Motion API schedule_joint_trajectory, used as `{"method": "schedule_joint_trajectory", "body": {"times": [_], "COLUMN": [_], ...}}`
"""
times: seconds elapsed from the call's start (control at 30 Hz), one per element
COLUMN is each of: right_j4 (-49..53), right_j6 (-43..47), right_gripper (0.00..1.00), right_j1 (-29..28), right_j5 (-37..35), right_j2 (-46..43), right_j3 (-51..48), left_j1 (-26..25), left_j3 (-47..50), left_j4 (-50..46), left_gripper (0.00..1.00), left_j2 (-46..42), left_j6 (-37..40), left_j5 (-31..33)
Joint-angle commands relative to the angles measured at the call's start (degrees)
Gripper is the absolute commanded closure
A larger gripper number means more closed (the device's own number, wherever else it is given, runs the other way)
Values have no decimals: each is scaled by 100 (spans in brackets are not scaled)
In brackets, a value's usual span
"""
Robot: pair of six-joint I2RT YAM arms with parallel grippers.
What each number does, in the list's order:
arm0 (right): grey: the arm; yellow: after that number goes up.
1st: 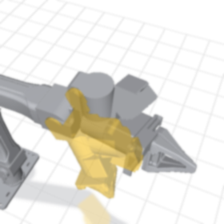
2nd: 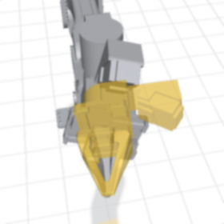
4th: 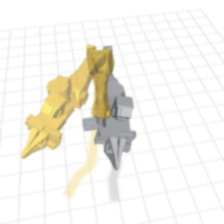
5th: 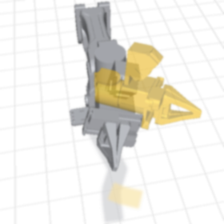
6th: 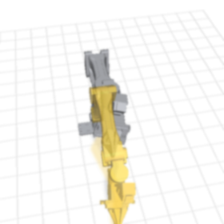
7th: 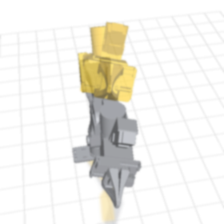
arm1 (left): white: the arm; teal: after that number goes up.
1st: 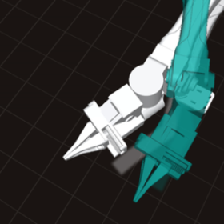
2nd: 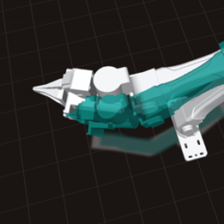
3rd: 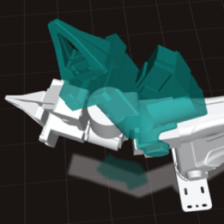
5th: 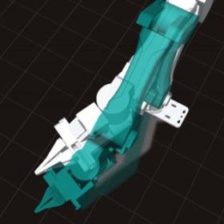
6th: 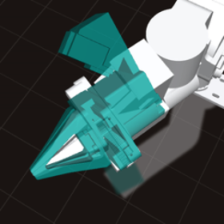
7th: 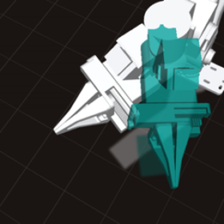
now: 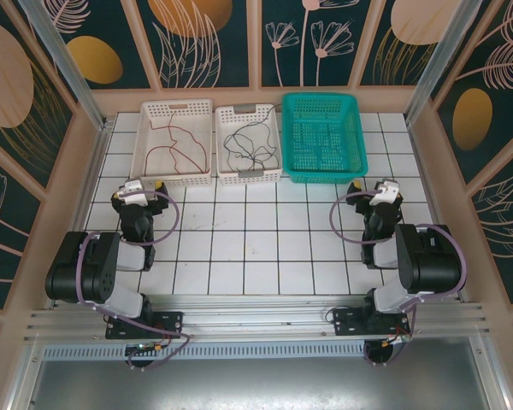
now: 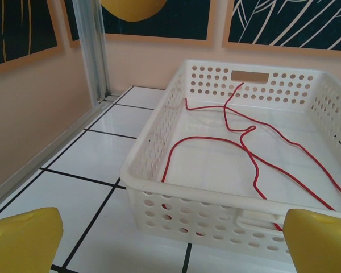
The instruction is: Untangle the cables
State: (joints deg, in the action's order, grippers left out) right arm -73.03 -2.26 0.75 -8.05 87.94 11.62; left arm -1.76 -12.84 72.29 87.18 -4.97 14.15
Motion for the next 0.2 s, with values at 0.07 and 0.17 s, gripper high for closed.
{"method": "schedule_joint_trajectory", "body": {"times": [0.07, 0.17], "right_j4": [-113, -114], "right_j6": [-90, -90], "right_gripper": [1, 1], "right_j1": [-19, -16], "right_j5": [-73, -76], "right_j2": [19, 20], "right_j3": [25, 27], "left_j1": [45, 50], "left_j3": [-61, -22], "left_j4": [93, 157], "left_gripper": [1, 1], "left_j2": [10, -13], "left_j6": [20, 23], "left_j5": [-244, -246]}}
